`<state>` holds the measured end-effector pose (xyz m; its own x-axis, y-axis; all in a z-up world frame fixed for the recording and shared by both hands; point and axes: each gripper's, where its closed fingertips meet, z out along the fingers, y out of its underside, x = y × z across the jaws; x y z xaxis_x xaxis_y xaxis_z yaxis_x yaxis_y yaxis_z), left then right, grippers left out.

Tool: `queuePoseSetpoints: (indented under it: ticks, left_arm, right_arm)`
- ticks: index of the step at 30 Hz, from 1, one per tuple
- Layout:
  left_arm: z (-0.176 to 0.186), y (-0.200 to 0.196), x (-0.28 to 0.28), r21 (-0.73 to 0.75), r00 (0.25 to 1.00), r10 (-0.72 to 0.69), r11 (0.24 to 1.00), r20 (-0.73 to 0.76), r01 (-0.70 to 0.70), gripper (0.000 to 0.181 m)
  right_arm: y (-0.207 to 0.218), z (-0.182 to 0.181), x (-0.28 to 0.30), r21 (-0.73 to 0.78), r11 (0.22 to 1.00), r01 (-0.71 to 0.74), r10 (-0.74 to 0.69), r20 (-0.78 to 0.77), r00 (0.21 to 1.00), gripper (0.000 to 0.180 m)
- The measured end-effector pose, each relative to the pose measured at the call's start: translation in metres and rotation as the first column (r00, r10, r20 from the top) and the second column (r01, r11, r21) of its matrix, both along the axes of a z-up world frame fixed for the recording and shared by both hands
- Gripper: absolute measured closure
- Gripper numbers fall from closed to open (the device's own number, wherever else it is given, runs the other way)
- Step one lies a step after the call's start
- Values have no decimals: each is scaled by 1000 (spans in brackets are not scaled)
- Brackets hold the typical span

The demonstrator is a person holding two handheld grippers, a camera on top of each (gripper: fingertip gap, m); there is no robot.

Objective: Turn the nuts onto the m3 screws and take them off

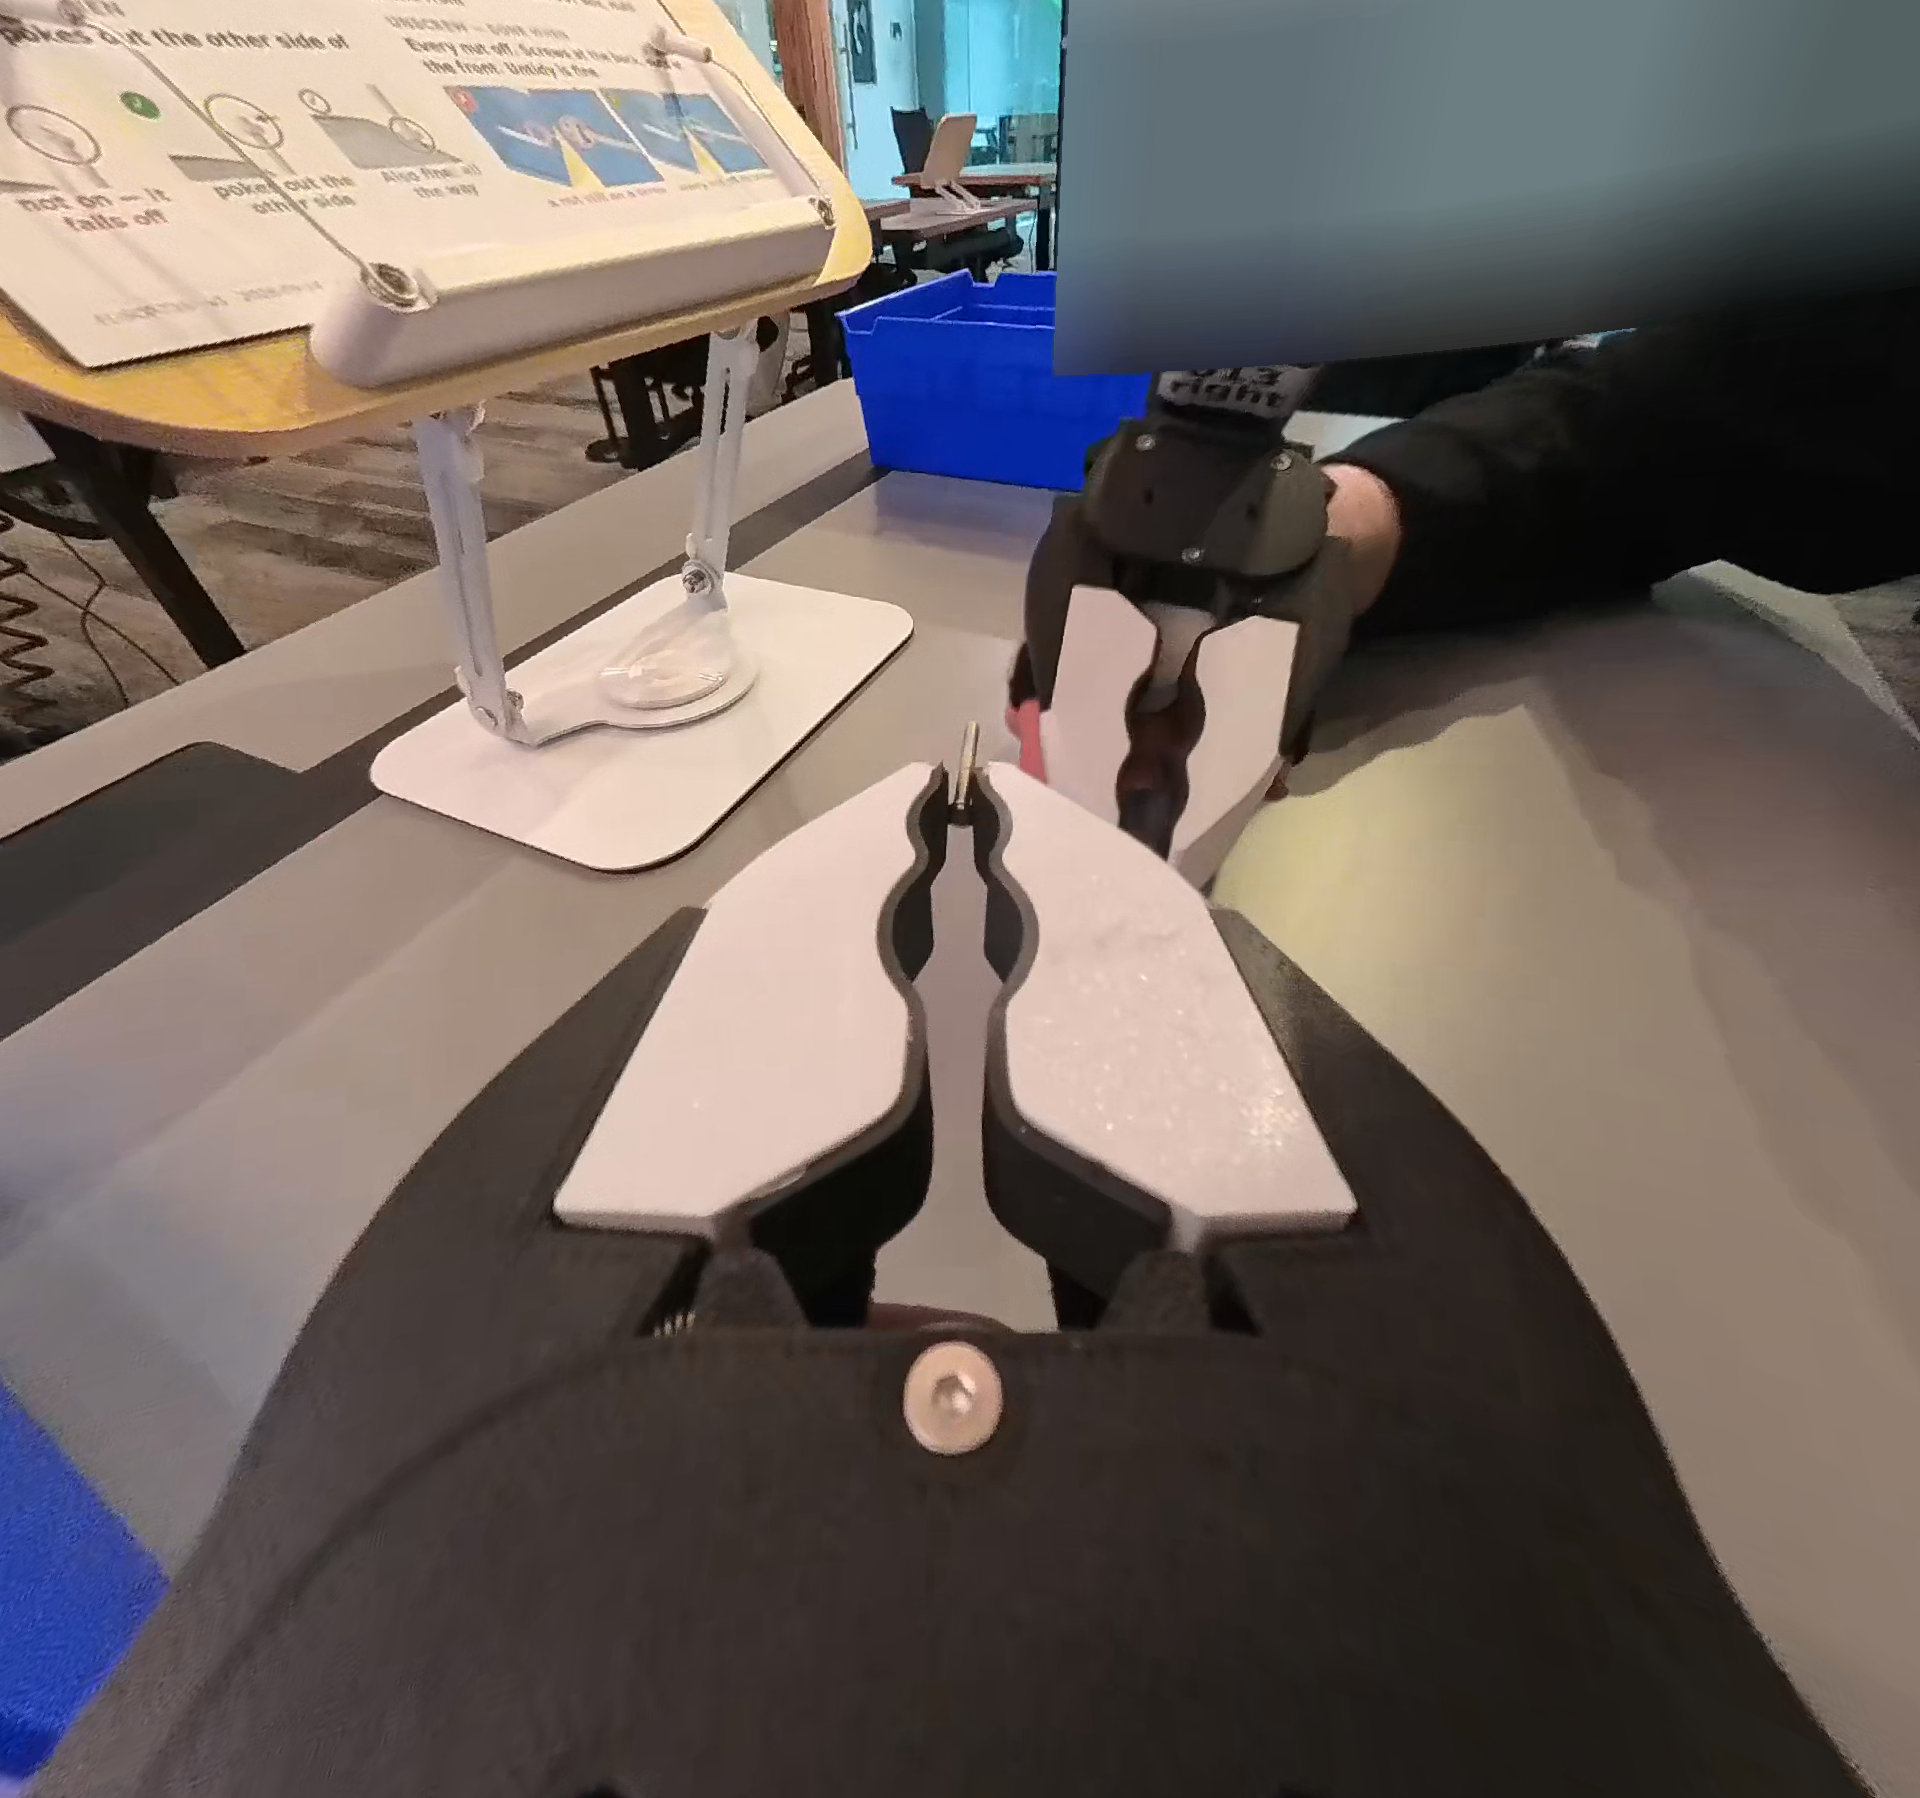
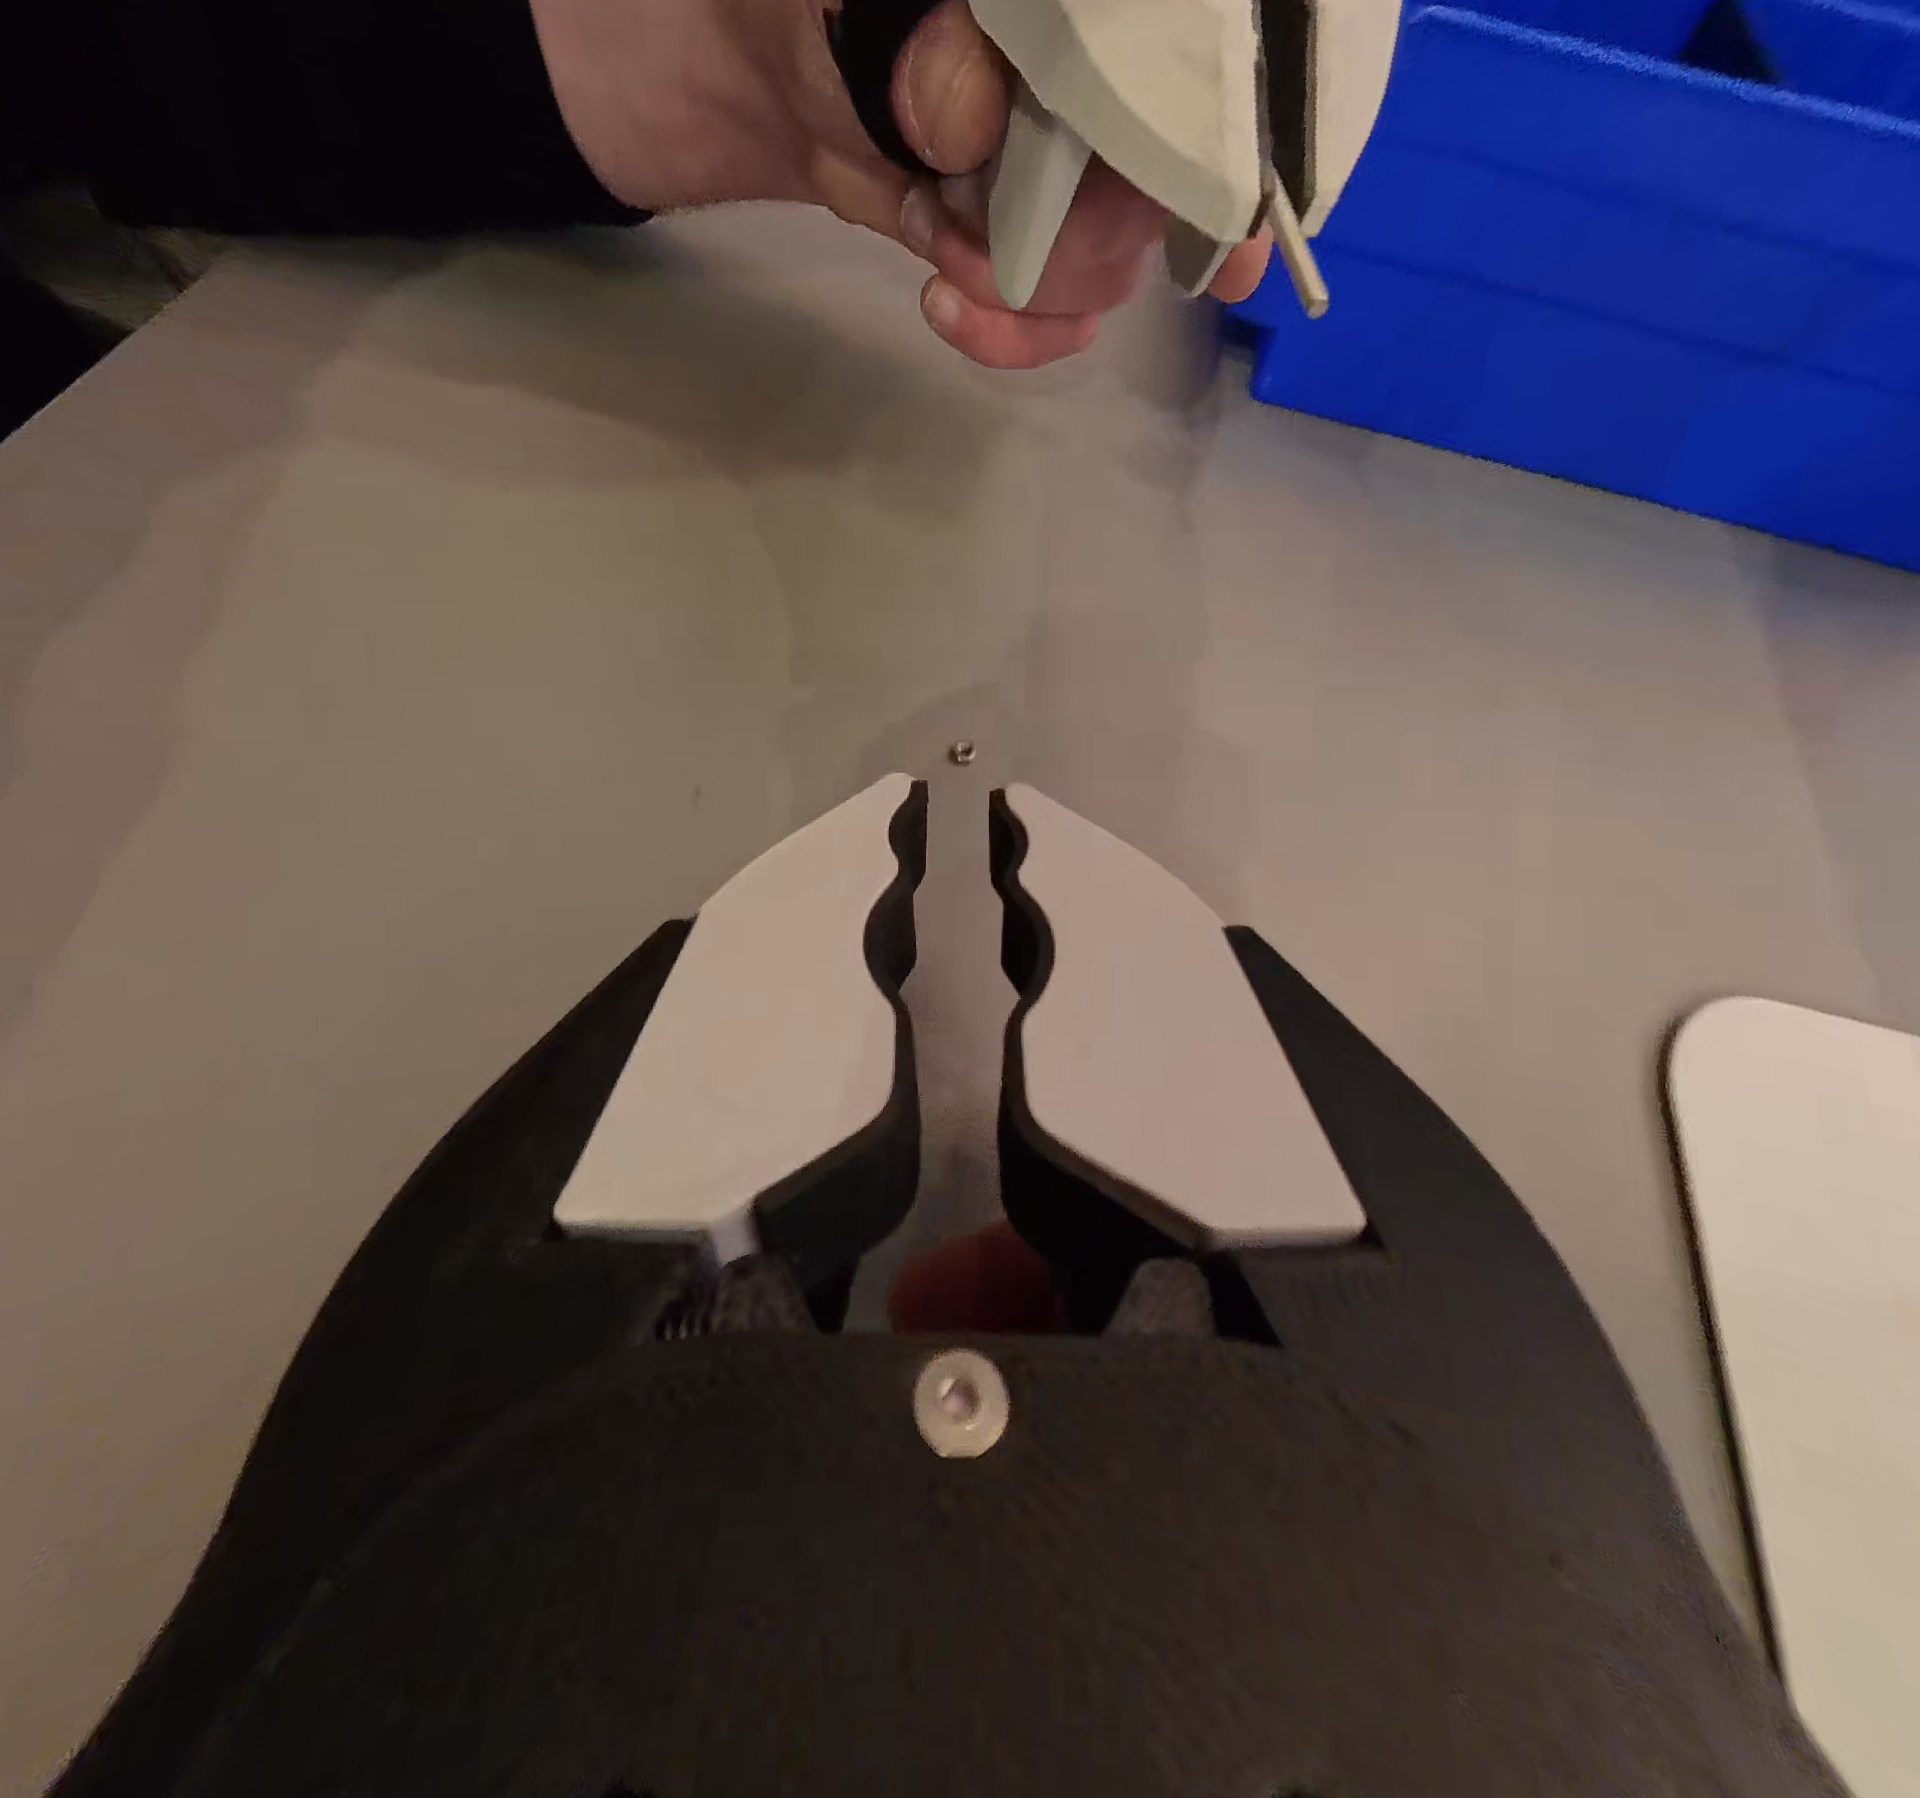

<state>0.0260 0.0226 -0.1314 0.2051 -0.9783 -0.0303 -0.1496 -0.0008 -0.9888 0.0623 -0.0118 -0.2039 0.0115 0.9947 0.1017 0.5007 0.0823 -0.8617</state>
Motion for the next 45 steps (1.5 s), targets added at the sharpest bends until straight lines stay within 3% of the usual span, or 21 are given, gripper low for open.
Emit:
queuePoseSetpoints:
  ticks: [1,7,17,28,45]
  left_arm:
    - [0,0,-2,4,1000,5,1000,-3,-5,177]
    - [0,8,-10,-9,999,22,1000,27,-22,177]
    - [5,15,-18,-18,997,46,999,62,-44,177]
    - [6,18,-20,-34,995,53,998,82,-50,177]
    - [4,20,-22,-53,995,49,998,90,-44,177]
  right_arm:
    - [0,-4,-5,-19,1000,-16,16,19,1000,168]
    - [6,-25,-21,21,996,-89,84,175,981,163]
    - [5,-39,-32,-9,990,-143,139,280,950,163]
    - [4,-41,-36,-62,976,-209,218,296,930,173]
    - [-1,-41,-35,-76,917,-392,396,297,869,171]
